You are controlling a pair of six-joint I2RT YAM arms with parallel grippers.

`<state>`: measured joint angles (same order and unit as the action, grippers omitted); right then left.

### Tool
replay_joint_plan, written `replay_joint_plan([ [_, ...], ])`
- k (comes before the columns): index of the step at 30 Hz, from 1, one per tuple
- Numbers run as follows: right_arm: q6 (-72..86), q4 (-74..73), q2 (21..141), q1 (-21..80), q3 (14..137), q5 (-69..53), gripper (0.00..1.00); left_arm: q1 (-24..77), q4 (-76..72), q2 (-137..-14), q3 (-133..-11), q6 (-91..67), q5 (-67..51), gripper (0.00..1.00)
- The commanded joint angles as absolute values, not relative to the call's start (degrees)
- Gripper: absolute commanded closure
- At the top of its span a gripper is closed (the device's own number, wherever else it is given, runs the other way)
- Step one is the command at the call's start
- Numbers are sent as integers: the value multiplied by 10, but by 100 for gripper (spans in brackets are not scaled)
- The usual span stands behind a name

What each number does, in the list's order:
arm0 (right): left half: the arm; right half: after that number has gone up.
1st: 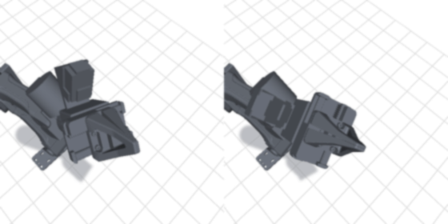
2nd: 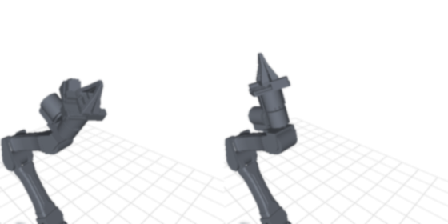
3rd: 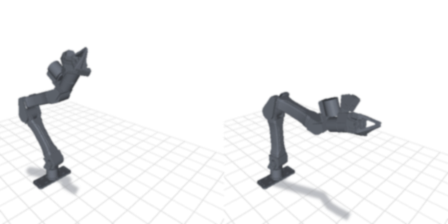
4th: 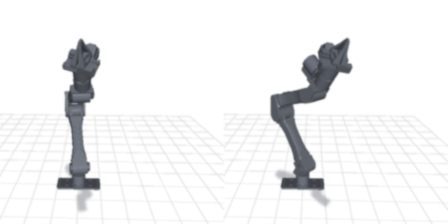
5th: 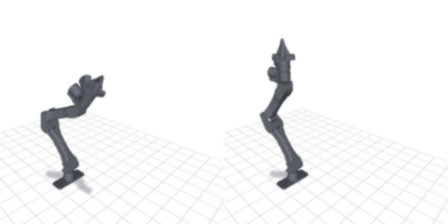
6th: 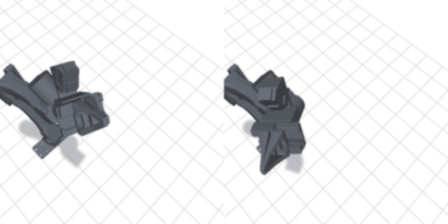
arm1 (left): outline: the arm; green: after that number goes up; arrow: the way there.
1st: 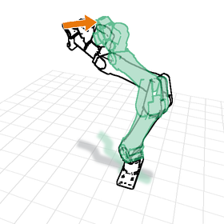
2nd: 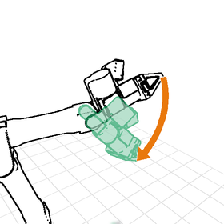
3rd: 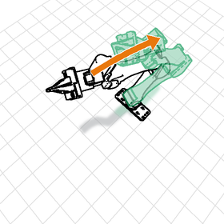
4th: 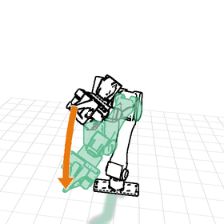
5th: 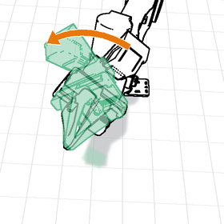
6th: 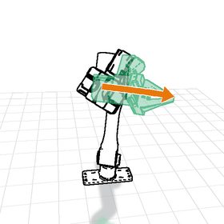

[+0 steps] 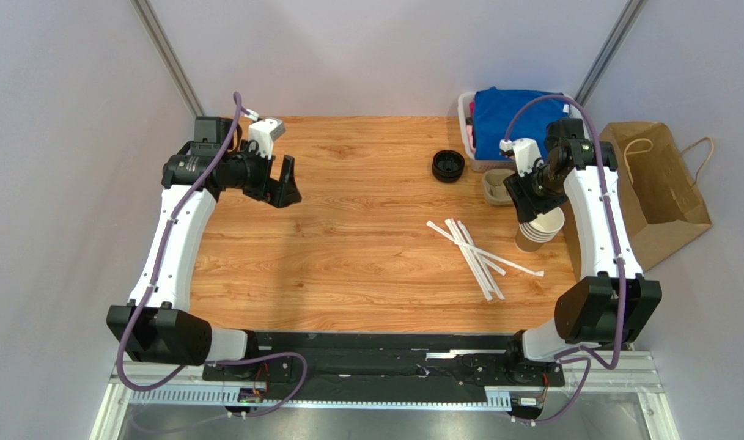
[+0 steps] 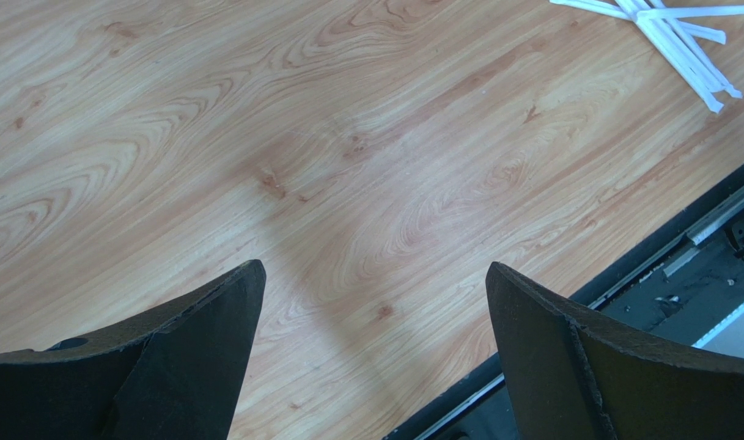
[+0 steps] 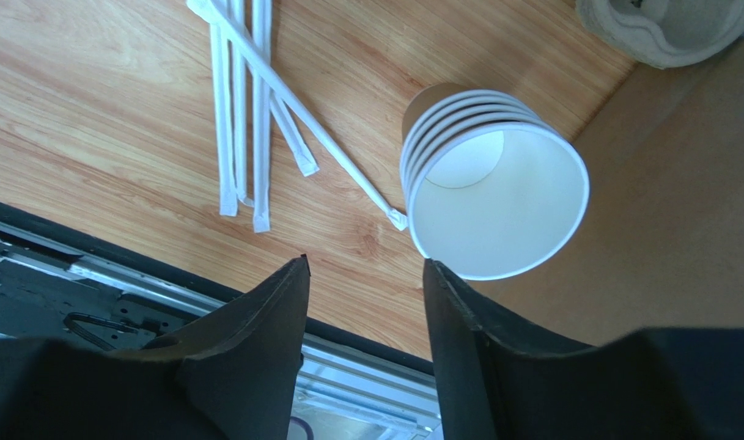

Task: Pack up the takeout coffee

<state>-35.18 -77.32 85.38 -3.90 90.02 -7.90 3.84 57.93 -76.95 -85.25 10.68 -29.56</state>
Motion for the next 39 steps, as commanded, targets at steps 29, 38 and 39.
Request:
replay_joint_plan([
  [29,-396,-791,933,-82,881,-54,100,109,527,-811,-859,69,-329,1],
  [38,-393,-791,902,-83,900,-44,100,121,520,-849,-873,63,-337,1],
  [39,-392,-792,900,-83,901,-41,100,125,518,-853,-874,61,-340,1],
])
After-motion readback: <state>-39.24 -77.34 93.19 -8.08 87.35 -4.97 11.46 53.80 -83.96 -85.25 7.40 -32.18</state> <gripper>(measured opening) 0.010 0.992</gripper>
